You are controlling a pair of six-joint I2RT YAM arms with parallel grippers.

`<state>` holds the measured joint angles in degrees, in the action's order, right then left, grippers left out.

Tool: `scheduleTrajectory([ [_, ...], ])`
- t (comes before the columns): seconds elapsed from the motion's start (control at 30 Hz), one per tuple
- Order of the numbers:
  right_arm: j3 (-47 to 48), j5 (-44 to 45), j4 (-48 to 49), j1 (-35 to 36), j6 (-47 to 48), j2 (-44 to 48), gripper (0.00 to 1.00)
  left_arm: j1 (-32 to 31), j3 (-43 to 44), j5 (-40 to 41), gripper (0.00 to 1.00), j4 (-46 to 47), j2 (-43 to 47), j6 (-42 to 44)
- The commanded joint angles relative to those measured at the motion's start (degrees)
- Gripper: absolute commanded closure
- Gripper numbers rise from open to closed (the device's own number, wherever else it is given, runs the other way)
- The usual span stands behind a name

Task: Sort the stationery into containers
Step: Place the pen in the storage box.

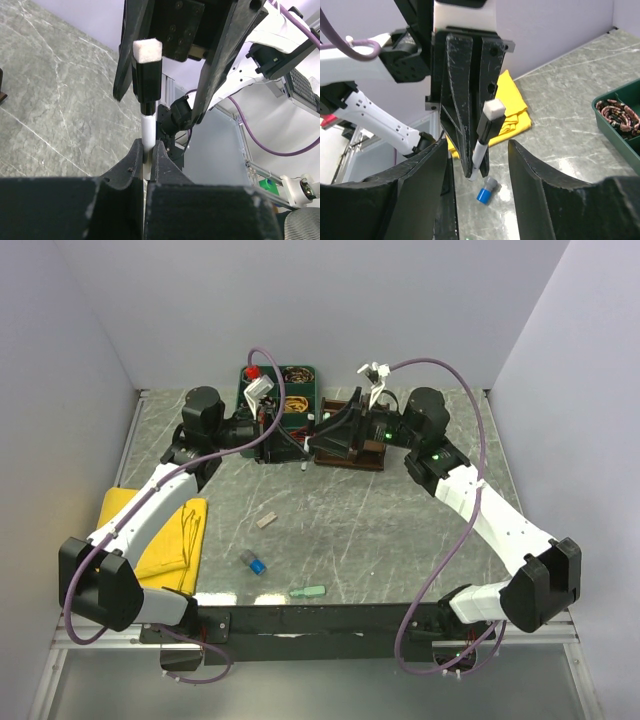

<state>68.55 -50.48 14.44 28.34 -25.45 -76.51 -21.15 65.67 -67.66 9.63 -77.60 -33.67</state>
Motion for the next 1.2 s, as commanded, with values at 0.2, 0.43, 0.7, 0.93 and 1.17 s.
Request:
scheduleTrajectory([
  [0.2, 1.41, 2.93, 7.0, -0.56, -4.95, -0.13, 0.38, -0.39, 0.25, -0.72, 0.99, 1.97, 0.96, 0.01],
  [0.43, 2.46, 4.16, 8.77, -0.56, -6.71, -1.8, 0.37, -1.26, 0.78, -0.9, 0.99, 2.59, 0.52, -0.17],
  [0.7, 3.34, 4.07, 9.91, -0.56, -7.42, -3.03, 0.52, -1.88, 1.13, -0.99, 0.99, 2.77, 0.0, -0.08],
  [0.93, 2.9, 2.32, 12.02, -0.56, -8.65, -3.65, 0.93, -1.88, 0.95, -0.63, 0.99, 3.64, -0.36, 0.1],
  [1.17, 0.44, -0.94, 12.64, 1.8, -8.92, -3.74, 1.0, -2.06, 5.77, -1.69, 0.99, 4.7, -1.32, 3.69],
])
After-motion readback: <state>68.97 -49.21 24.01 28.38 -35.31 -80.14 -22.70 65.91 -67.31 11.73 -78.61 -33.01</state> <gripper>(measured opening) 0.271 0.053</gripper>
